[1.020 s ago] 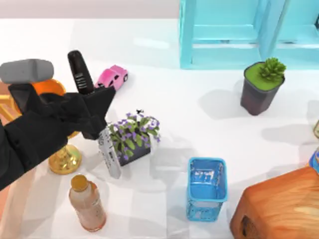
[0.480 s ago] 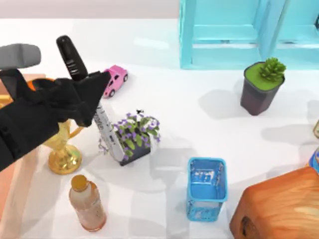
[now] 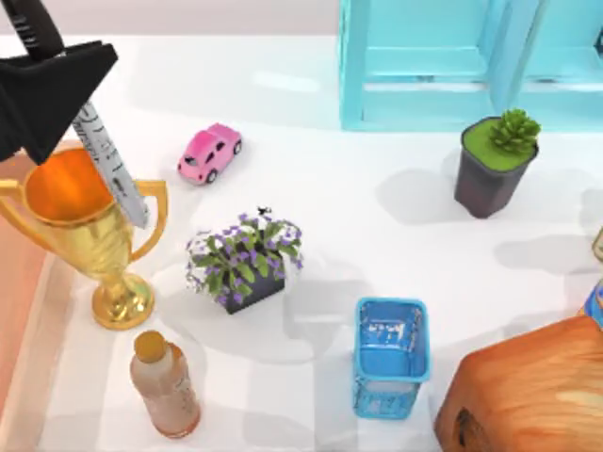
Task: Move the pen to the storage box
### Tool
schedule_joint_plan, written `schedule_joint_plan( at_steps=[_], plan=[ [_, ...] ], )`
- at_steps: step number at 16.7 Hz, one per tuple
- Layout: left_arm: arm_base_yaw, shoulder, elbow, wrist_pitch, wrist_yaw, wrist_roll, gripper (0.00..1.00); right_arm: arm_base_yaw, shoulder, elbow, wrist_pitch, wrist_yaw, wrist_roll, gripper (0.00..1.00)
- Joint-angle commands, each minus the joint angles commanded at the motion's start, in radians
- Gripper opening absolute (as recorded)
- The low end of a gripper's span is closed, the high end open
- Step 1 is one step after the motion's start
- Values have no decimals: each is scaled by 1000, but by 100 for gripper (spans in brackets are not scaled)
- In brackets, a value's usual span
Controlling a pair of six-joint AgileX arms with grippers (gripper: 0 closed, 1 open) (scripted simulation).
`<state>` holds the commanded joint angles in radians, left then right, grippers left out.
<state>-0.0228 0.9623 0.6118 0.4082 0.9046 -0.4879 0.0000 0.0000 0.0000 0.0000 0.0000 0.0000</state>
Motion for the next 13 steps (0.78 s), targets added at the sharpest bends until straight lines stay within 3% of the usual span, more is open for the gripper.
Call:
schedule_joint_plan(
  at_steps=[5,13],
  plan=[
    [210,86,69,77,386,64,0,0,0,0,0,0,0,100],
    [472,284,171,224,751,199,0,0,0,0,0,0,0,100]
  ],
)
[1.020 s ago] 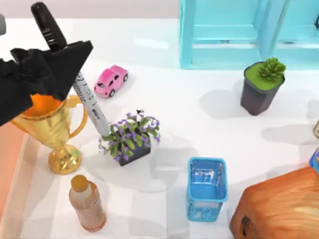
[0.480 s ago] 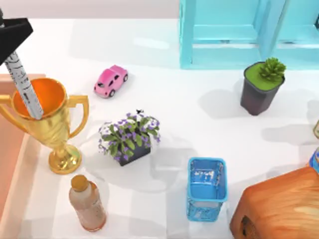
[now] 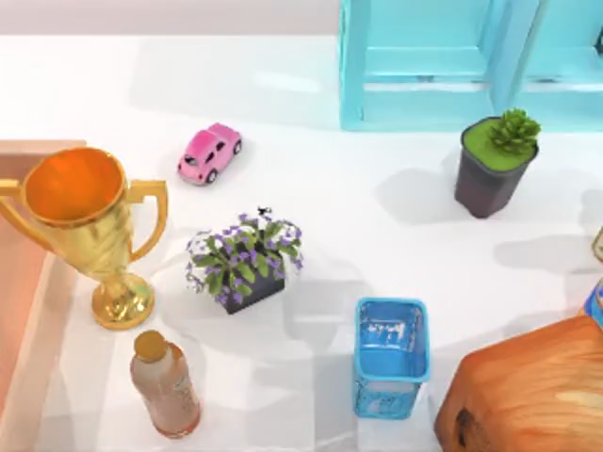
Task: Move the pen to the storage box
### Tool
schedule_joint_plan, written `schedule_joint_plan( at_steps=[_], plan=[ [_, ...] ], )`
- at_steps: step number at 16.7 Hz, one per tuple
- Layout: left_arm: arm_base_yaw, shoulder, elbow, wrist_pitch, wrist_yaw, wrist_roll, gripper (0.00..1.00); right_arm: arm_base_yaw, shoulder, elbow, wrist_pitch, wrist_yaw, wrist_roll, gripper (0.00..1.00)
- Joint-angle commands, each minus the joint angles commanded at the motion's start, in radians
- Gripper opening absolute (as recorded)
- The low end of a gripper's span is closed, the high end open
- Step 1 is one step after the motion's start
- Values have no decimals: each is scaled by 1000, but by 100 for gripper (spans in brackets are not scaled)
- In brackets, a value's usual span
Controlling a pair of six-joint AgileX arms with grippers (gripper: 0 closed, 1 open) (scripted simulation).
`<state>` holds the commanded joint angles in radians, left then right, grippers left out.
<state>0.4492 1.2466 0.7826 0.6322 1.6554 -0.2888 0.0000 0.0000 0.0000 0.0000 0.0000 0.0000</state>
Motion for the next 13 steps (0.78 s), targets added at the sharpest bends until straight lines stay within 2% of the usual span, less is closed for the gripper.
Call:
schedule_joint_plan(
  at_steps=[4,7,10,13],
  plan=[
    [99,196,46,70,189,64,0,0,0,0,0,0,0,100],
    [173,366,83,133,297,137,0,0,0,0,0,0,0,100],
    [238,488,106,196,366,211,0,0,0,0,0,0,0,100],
    [285,551,115,238,391,260,0,0,0,0,0,0,0,100]
  ],
)
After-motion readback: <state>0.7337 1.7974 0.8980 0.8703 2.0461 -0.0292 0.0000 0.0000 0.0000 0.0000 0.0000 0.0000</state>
